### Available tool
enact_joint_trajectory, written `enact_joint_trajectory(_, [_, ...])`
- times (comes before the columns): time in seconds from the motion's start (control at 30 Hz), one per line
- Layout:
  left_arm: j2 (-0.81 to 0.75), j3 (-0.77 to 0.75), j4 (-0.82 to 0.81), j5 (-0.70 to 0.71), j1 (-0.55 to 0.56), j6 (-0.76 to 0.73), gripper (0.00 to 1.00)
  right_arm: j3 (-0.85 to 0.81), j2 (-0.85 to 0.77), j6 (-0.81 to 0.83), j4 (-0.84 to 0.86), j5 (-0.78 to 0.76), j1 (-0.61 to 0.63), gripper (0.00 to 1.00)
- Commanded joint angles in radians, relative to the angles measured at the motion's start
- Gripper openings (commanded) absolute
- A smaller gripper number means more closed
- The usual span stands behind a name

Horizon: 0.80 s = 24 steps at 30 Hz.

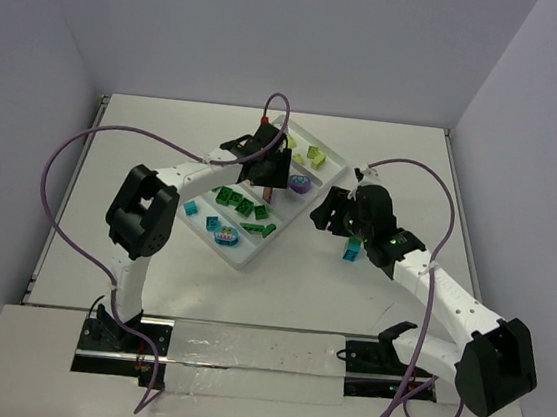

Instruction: Sort the legos into containers by color

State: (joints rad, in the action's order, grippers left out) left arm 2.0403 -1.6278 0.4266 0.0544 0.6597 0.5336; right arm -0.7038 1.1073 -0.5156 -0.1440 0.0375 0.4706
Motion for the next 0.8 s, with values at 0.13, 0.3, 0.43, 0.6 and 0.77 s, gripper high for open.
enact_joint_trajectory(0.13, [-0.031,0.063,-0.008,0.107,0.007,0.001,0.66,0.015,-0.053,-0.012,0.015,-0.010,-0.007,0.65])
enact_joint_trajectory(0.3, [-0.009,0.055,-0.003,0.127,0.012,-0.011,0.64,0.013,-0.047,-0.017,0.018,0.001,-0.006,0.65])
enact_joint_trajectory(0.43, [0.030,0.035,-0.005,0.163,0.014,-0.026,0.60,0.012,-0.047,-0.012,0.017,0.004,-0.007,0.60])
enact_joint_trajectory(0.6, [0.067,-0.001,0.005,0.170,0.014,-0.041,0.55,0.015,-0.046,-0.011,0.018,0.004,-0.007,0.57])
enact_joint_trajectory(0.77, [0.095,-0.037,0.026,0.186,0.014,-0.044,0.35,0.013,-0.040,-0.013,0.020,0.002,-0.007,0.57])
